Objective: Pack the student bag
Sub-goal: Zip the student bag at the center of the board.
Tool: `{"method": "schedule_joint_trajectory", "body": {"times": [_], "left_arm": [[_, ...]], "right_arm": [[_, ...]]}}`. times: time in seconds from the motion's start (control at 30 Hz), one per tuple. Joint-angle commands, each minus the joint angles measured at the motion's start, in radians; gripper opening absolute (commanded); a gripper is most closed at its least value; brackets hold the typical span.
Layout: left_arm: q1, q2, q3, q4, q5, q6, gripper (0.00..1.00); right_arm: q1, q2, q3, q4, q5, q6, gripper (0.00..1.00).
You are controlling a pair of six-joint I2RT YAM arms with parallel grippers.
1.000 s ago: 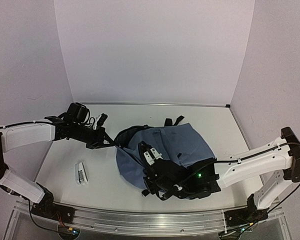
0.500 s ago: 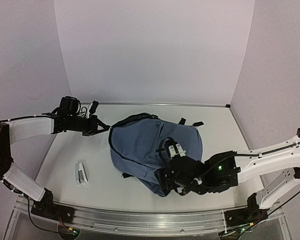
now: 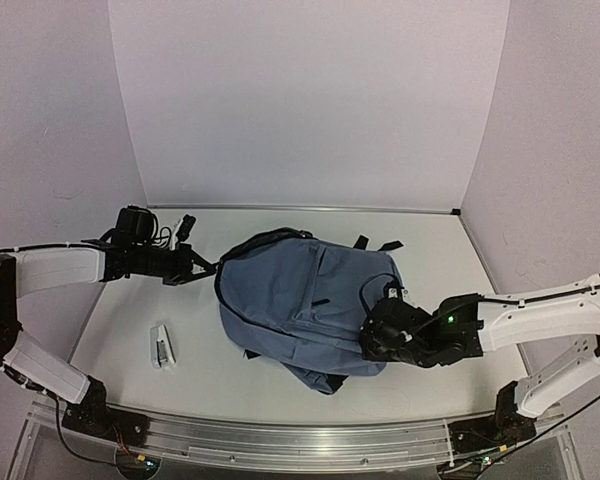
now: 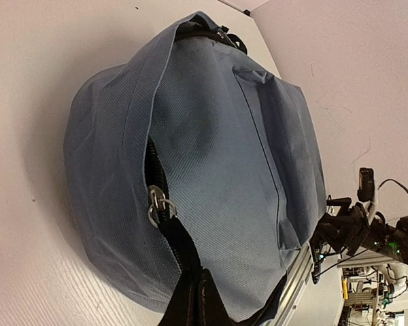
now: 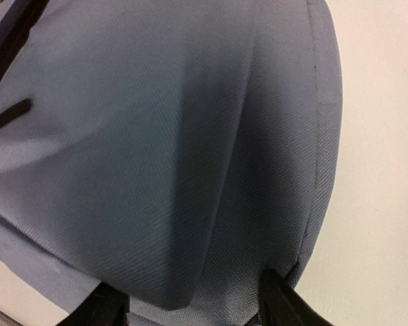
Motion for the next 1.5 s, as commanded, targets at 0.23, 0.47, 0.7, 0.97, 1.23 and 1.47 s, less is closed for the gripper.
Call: {"method": "schedule_joint_trajectory", "body": {"times": [0.23,0.47,0.7,0.97,1.23,1.47], "left_arm": [[-0.200,-0.139,-0.061,-0.029,-0.055,-0.024,0.00],[-0.412,-0.162,-0.097,0.124,-0.153,-0.195,0.00],[-0.457,-0.145,-0.074,0.162,-0.255,-0.350,0.00],[-0.458,-0.092,0.004,0.121,-0.206,-0.352,0.00],[-0.458,-0.099,0.030,0.076,-0.213,-0.347,0.00],[-0.458,-0.122,0.030,0.028,-0.226,-0.352,0.00]], "right_arm": [[-0.381,0.190,0.046,0.292,-0.047,-0.310,0.44],[-0.541,0.282,0.248,0.319,-0.039,-0.567,0.51],[-0.479,0.056,0.236,0.306,-0.208,-0.800,0.79],[-0.166,-0.084,0.215,0.306,-0.313,-0.859,0.76],[0.020,0.140,0.349,0.323,-0.229,-0.918,0.60],[0.081,0.321,0.470,0.334,-0.203,-0.987,0.54]]}}
